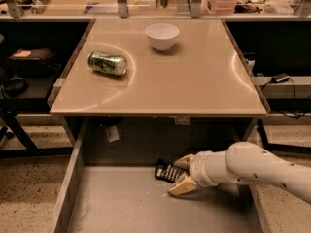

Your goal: Pick rxbar chocolate from top drawer and place on counter

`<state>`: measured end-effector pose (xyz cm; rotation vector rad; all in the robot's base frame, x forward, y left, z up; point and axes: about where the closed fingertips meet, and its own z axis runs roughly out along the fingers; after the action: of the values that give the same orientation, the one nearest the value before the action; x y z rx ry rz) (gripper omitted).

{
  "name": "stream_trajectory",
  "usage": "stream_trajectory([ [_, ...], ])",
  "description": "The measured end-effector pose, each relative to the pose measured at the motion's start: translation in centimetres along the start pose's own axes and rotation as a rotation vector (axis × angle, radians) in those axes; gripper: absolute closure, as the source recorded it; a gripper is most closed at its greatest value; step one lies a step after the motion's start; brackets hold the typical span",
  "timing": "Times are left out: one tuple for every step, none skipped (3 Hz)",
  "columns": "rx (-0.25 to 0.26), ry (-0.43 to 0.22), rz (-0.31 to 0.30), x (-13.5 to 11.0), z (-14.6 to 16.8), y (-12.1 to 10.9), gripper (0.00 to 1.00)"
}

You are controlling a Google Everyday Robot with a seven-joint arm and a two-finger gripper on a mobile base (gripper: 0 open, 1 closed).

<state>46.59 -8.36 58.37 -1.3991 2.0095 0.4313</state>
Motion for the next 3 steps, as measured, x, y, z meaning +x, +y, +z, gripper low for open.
stream_trajectory([
  [0.0,0.0,0.0,0.0,0.0,0.0,1.0],
  [0.0,0.0,0.0,0.0,0.0,0.0,1.0],
  [-0.001,0.0,-0.001,-0.41,-0.42,0.13,1.0],
])
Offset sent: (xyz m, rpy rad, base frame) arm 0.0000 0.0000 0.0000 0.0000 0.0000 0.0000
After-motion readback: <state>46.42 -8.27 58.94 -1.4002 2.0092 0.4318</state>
